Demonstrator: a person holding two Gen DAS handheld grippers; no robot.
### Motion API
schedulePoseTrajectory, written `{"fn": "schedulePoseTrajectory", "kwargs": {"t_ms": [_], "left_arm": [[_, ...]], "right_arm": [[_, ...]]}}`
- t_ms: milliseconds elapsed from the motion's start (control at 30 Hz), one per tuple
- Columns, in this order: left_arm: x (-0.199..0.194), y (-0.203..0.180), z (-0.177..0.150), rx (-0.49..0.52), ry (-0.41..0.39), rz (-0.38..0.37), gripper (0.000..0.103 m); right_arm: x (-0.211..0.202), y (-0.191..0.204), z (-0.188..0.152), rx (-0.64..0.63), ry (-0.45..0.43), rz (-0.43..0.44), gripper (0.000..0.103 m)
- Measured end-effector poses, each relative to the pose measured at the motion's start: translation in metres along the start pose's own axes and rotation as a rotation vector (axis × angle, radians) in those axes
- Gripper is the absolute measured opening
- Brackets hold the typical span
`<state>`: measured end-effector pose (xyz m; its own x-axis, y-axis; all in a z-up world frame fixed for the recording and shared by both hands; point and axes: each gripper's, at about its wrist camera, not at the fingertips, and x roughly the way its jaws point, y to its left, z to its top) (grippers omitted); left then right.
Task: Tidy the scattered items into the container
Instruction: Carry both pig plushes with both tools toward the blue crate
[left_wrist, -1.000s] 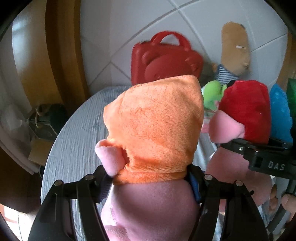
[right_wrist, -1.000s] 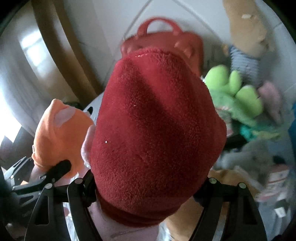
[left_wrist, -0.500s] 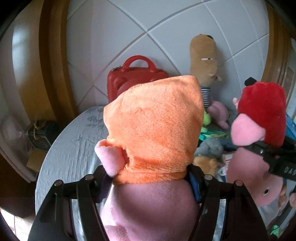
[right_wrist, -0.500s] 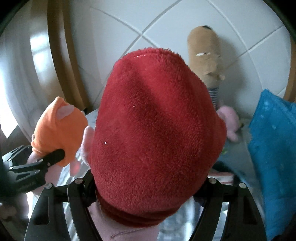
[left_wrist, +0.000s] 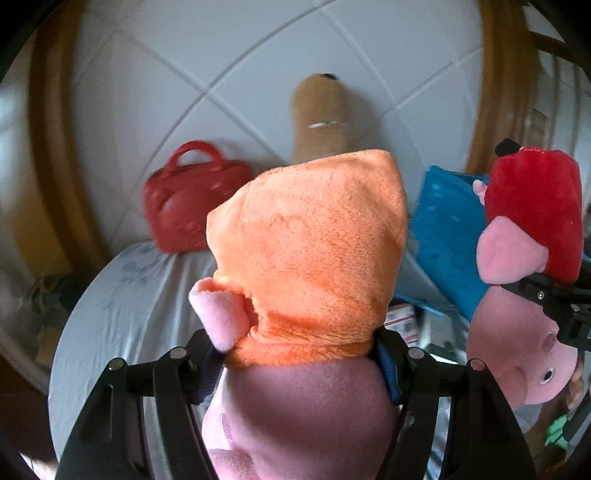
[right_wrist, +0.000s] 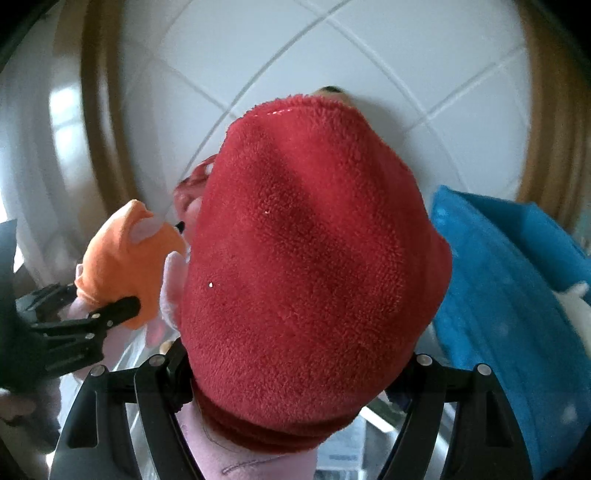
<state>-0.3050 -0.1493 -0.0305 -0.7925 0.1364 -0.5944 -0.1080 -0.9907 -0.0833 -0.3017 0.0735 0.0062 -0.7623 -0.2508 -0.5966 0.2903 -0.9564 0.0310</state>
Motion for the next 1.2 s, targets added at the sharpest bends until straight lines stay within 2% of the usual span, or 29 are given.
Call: {"fn": "schedulePoseTrajectory", "kwargs": {"t_ms": [367,600,800,900,1033,1200], "left_arm": [[0.007,-0.112,0.028,0.141,-0.017,-0.163,0.067],[0.026,-0.222,0.064,0.199,-0.051,-0.219,0.067],[0.057,-0.325,0.110,0.183,-0.065,-0.232,0.067],[0.076,-0.366,0.137,0.156,-0.048,-0.221,0.067],[0.098,-0.411,0.177,0.136,-0.038,-0.208,0.067],[0.135,-0.455,0.224,0.123,-0.002,-0.184,0.067]], "right_arm": [[-0.073,-0.091,-0.008,0.134,-0.075,-0.162,0.079],[-0.107,-0.186,0.008,0.174,-0.153,-0.200,0.079],[-0.126,-0.292,0.044,0.129,-0.201,-0.213,0.079],[-0.139,-0.345,0.077,0.113,-0.200,-0.227,0.079],[-0.133,-0.399,0.112,0.129,-0.198,-0.209,0.079],[-0.102,-0.459,0.138,0.158,-0.176,-0.174,0.079]]}}
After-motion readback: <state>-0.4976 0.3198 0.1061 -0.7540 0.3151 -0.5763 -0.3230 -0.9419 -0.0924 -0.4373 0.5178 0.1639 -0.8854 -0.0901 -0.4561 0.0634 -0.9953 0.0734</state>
